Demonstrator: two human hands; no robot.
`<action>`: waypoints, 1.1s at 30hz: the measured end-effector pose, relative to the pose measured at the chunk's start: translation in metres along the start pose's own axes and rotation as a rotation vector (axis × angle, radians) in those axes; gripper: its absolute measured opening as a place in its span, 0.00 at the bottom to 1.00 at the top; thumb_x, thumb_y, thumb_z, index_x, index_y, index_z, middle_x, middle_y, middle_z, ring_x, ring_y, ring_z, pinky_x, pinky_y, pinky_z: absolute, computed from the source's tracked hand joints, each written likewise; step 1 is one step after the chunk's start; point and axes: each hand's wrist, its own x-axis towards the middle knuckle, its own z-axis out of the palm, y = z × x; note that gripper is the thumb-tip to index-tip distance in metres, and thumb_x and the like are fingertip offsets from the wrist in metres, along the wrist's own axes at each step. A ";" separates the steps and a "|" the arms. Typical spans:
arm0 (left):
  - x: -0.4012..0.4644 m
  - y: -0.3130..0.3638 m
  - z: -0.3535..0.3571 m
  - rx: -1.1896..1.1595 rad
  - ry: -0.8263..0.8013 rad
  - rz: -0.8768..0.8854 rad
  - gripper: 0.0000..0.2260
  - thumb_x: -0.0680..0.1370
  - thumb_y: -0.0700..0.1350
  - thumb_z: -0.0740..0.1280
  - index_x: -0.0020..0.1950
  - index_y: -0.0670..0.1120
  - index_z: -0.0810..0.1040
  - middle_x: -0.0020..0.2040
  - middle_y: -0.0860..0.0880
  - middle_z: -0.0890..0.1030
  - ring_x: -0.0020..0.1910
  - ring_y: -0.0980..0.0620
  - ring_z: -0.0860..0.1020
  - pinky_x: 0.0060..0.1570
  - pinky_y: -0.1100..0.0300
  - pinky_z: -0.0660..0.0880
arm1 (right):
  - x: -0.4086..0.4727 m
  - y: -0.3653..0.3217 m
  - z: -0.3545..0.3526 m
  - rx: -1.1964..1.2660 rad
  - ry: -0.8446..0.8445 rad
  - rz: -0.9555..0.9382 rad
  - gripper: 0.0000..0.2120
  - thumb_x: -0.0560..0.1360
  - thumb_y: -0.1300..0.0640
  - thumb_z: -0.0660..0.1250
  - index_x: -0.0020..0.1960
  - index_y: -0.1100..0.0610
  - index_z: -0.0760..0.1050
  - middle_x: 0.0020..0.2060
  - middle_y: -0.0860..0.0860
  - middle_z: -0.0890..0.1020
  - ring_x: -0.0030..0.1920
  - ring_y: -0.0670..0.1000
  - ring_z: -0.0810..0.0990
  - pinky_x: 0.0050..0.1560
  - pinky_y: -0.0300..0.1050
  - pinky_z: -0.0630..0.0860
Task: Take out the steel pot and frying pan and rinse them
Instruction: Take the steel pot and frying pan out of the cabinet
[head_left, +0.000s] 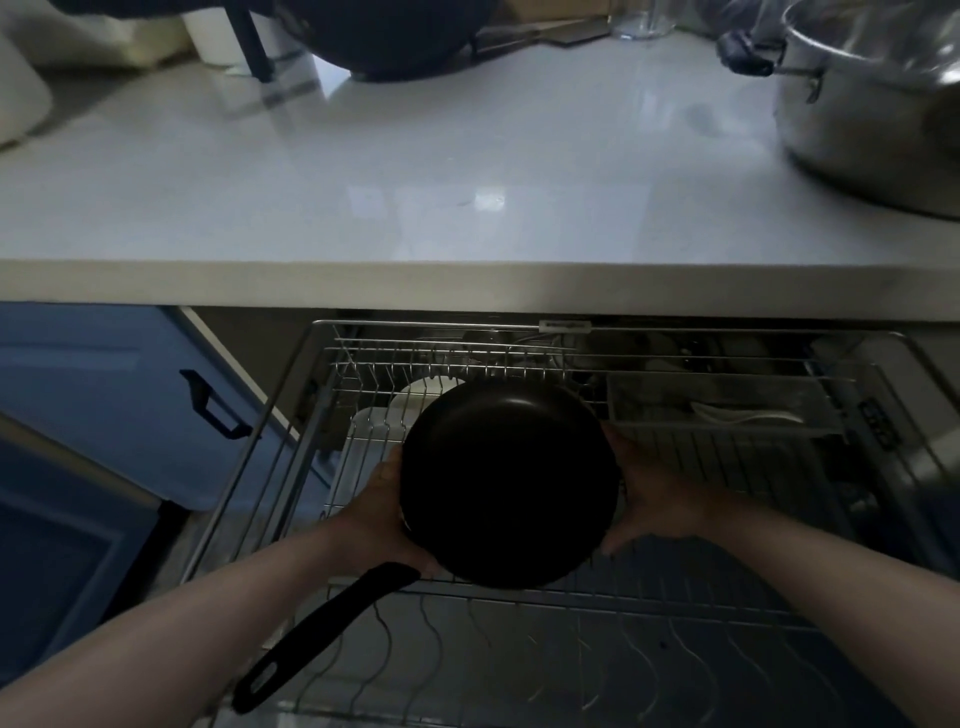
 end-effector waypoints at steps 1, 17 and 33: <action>0.000 -0.001 -0.003 -0.003 -0.018 -0.004 0.60 0.54 0.48 0.84 0.71 0.66 0.44 0.71 0.58 0.57 0.70 0.58 0.58 0.69 0.57 0.65 | -0.002 -0.001 0.001 0.007 0.005 -0.007 0.71 0.49 0.45 0.83 0.77 0.40 0.38 0.77 0.41 0.49 0.77 0.45 0.51 0.77 0.48 0.54; -0.015 0.086 -0.071 0.305 -0.353 -0.045 0.54 0.61 0.51 0.81 0.78 0.51 0.52 0.72 0.56 0.63 0.70 0.55 0.66 0.70 0.60 0.66 | -0.080 -0.063 -0.030 0.094 0.093 0.156 0.48 0.57 0.54 0.85 0.66 0.37 0.60 0.58 0.35 0.72 0.64 0.42 0.71 0.64 0.36 0.70; -0.107 0.200 -0.095 0.175 -0.541 -0.077 0.62 0.57 0.49 0.83 0.79 0.55 0.43 0.74 0.52 0.64 0.72 0.50 0.64 0.70 0.52 0.66 | -0.233 -0.167 -0.089 0.141 0.143 0.206 0.50 0.57 0.52 0.84 0.68 0.39 0.57 0.61 0.37 0.73 0.60 0.34 0.71 0.55 0.26 0.68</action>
